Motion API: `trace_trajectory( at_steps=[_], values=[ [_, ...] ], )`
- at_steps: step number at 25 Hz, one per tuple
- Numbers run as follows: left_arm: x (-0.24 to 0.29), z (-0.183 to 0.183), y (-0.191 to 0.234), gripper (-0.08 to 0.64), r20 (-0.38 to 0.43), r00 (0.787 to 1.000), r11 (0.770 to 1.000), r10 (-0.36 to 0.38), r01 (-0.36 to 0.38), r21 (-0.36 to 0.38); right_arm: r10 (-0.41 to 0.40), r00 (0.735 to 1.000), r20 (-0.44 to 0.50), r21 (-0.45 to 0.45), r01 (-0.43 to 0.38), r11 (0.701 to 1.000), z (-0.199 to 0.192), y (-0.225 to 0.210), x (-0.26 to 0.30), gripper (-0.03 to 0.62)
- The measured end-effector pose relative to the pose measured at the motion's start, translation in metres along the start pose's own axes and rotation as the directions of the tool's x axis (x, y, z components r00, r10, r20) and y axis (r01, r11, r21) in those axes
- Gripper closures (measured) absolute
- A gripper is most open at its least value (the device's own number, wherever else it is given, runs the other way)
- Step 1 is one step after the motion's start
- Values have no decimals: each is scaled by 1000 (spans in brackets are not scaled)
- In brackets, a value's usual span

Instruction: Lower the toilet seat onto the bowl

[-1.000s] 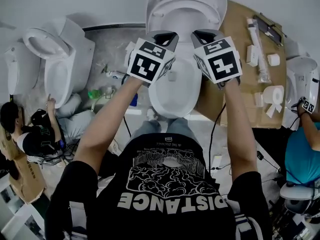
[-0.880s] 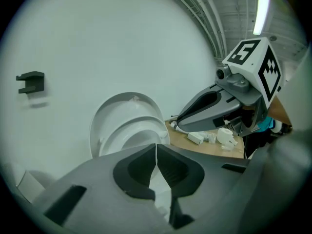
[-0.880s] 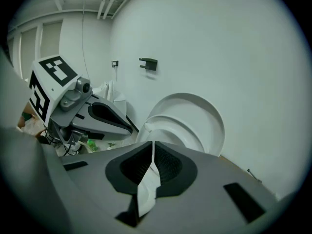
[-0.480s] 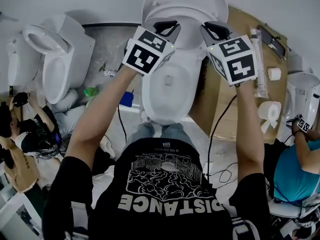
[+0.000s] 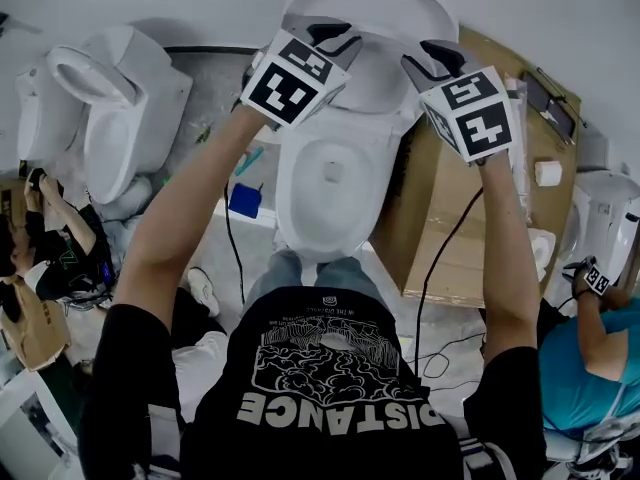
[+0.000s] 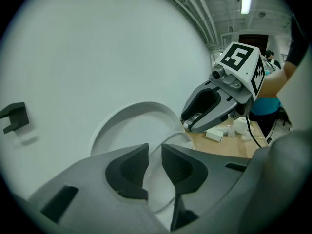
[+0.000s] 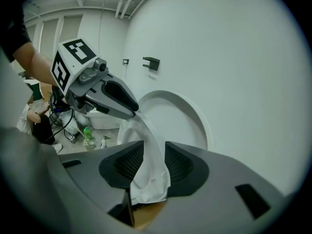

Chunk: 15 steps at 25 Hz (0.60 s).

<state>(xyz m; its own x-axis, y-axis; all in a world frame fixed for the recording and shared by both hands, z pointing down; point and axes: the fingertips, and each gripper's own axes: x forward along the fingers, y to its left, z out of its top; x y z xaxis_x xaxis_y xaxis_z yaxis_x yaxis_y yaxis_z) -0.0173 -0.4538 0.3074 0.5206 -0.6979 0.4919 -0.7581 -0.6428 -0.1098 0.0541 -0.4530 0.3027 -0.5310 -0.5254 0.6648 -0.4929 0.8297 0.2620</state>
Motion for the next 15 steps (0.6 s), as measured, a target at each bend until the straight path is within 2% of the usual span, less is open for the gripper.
trace_trajectory(
  at_steps=[7, 10, 15],
  values=[
    [20, -2, 18, 448, -53, 998, 996, 30, -26, 81, 47, 999, -14, -32, -48, 998, -12, -20, 19, 457],
    [26, -8, 21, 436, -73, 997, 991, 17, -7, 134, 84, 996, -11, -43, -84, 996, -16, -24, 30, 449],
    [25, -7, 27, 379, -84, 996, 983, -12, 27, 181, 135, 990, -25, -58, -137, 989, -22, -24, 43, 437]
  ],
)
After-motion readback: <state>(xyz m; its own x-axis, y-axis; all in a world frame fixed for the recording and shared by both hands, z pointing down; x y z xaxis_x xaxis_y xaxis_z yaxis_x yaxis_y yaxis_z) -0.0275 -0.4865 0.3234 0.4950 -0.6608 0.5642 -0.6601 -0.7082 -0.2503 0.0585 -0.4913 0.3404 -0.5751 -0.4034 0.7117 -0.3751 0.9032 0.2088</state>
